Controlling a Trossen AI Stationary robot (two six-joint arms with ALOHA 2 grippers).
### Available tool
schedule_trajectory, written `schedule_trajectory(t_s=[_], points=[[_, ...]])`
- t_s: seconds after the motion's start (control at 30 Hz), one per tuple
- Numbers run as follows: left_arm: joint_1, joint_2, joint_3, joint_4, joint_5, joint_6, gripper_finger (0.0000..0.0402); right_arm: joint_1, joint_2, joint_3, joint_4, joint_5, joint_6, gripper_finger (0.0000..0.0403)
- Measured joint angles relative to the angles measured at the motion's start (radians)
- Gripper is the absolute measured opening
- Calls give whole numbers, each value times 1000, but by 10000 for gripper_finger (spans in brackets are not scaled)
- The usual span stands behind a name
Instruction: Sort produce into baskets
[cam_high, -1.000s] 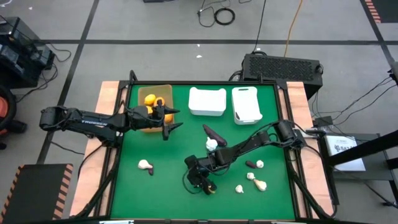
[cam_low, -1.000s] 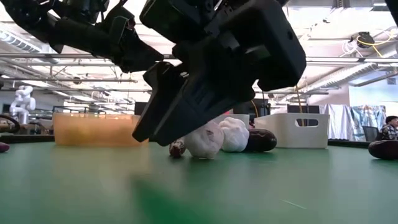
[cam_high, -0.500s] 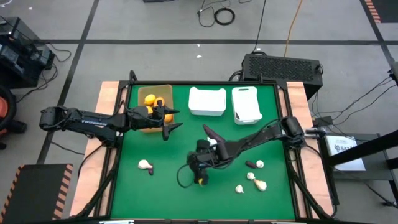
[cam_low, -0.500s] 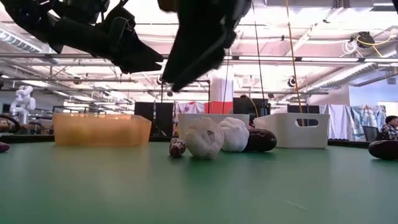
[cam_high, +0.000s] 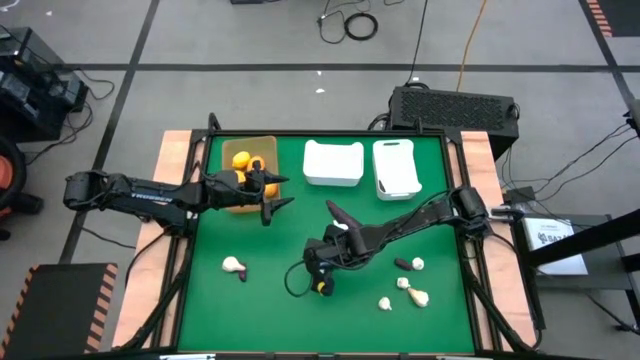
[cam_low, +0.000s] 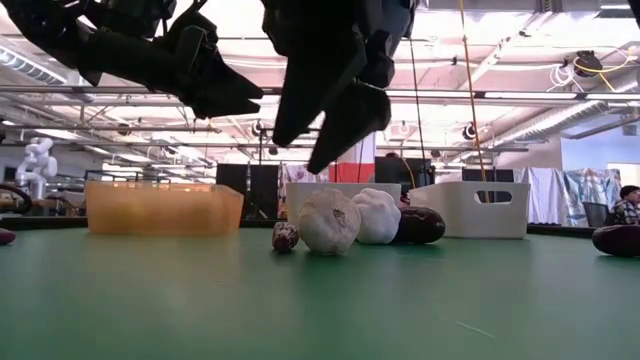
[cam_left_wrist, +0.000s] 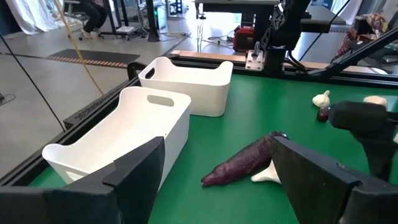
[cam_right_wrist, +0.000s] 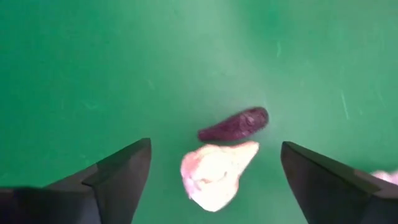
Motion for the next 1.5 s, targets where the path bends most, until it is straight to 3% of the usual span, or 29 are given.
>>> schedule_trajectory(t_s=[0.17,0.7,0.87,1.3,1.5], points=[[0,0,0,0,0,0,301,0,27,0,-36,55,59,365],[0,0,0,-3,0,2,301,21,123,-2,-44,54,233,353],[0,0,0,-3,1,1,301,22,136,-2,-52,52,236,317],[0,0,0,-11,1,1,301,11,72,2,-79,48,134,177],[0,0,0,-21,0,1,301,-55,-6,2,-79,91,-5,158]])
